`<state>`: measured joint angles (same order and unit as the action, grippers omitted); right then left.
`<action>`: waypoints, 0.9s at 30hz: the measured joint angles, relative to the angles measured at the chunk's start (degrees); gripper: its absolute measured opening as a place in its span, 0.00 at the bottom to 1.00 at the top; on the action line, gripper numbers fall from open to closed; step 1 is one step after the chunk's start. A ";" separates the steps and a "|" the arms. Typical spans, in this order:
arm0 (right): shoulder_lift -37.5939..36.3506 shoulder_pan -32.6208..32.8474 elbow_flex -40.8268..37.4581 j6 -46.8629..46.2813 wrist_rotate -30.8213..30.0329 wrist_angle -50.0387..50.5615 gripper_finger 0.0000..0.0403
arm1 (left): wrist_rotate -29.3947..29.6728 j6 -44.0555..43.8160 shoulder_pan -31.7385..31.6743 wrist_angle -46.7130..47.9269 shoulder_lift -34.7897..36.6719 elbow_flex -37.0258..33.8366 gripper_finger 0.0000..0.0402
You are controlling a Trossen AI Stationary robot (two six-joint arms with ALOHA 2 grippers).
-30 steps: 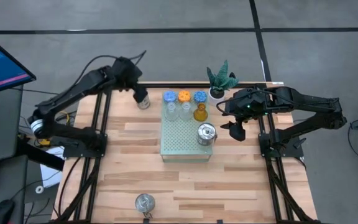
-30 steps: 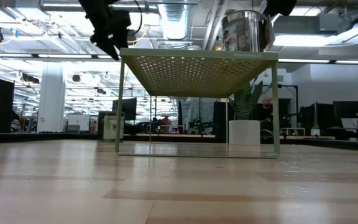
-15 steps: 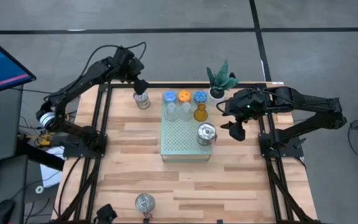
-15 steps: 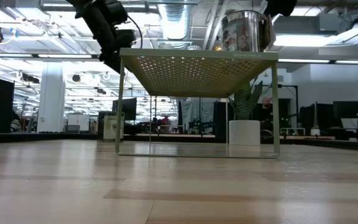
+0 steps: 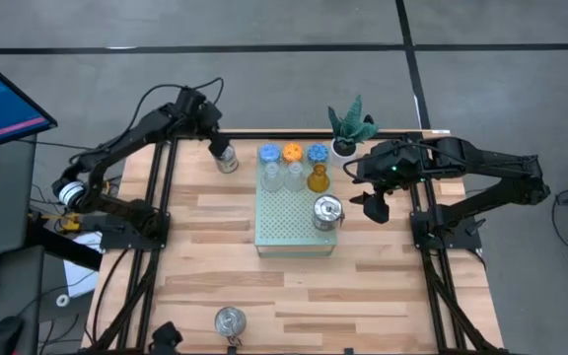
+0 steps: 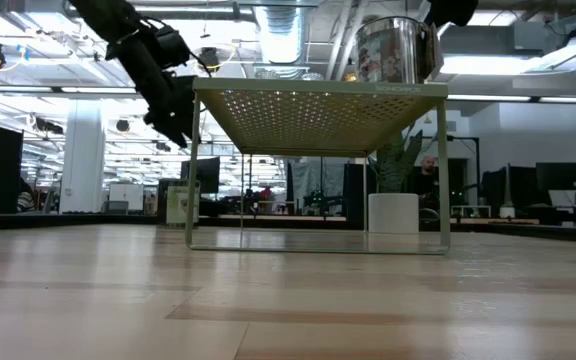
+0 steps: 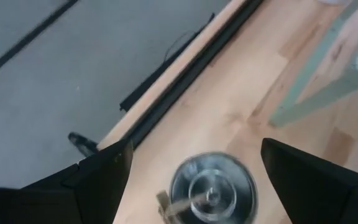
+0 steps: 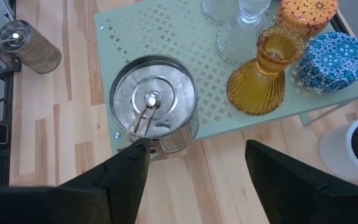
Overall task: Stock candles and holders on shelf
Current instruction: Put the top silver scented candle can on the shelf aligned with the other silver scented candle
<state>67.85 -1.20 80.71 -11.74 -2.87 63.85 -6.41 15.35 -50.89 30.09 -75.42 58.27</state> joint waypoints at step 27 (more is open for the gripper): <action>0.00 -0.51 0.00 -0.82 0.06 -0.07 0.63 | 6.84 -8.68 4.69 1.74 -4.55 0.49 0.95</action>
<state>67.85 -1.72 80.71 -12.57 -2.81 63.79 0.43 6.67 -46.21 31.83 -79.96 58.76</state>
